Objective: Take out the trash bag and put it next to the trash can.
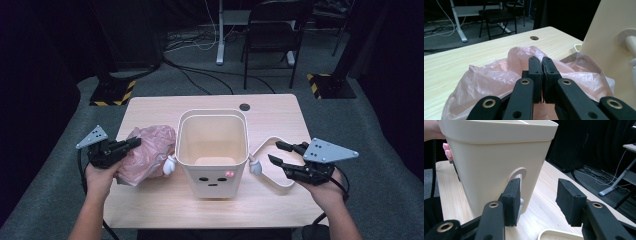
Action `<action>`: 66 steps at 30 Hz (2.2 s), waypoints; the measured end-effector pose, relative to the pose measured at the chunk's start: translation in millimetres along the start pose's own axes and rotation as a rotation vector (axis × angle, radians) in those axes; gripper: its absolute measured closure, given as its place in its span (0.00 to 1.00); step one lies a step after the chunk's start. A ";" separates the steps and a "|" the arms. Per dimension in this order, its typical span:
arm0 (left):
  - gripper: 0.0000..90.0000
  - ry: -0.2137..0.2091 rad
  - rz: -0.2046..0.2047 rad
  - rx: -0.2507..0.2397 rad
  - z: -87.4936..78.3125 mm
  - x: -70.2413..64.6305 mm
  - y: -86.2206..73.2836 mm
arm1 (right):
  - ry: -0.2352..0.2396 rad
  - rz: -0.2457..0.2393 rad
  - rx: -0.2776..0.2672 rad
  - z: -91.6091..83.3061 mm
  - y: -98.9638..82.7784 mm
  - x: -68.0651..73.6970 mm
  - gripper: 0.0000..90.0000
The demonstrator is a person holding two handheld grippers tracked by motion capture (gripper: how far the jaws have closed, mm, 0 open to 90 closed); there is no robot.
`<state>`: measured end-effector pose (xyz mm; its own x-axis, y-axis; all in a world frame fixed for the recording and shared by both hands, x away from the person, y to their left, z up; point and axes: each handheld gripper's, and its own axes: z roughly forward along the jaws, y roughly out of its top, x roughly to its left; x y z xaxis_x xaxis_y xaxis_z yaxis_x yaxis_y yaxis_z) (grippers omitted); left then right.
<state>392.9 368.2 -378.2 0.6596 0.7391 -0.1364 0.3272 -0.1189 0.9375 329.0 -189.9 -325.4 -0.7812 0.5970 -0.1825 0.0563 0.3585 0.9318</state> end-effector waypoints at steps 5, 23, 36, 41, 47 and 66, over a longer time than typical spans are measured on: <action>0.93 0.014 -0.005 0.013 2.0 1.1 -7.9 | 0.005 0.001 -0.004 -0.5 0.2 -1.2 0.59; 0.71 0.001 -0.051 0.014 4.3 4.7 -35.0 | -0.013 0.030 0.015 3.6 -25.8 -9.8 0.59; 0.35 0.082 -0.005 0.058 0.2 -5.0 -29.1 | -0.034 0.079 0.036 15.0 -55.1 -13.1 0.59; 0.32 0.086 0.008 0.054 -6.2 -8.9 -25.9 | -0.037 0.108 0.039 20.1 -65.9 -13.7 0.59; 0.33 0.097 0.008 0.033 -14.1 -8.9 -23.5 | -0.057 0.129 0.052 23.7 -79.1 -16.9 0.59; 0.36 0.052 -0.008 -0.046 -32.8 -20.8 -12.4 | -0.076 0.135 0.108 42.1 -113.7 -16.2 0.60</action>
<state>352.9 376.1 -376.5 0.6207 0.7735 -0.1286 0.3005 -0.0832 0.9502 361.5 -210.1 -441.6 -0.7132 0.6959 -0.0847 0.2270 0.3437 0.9112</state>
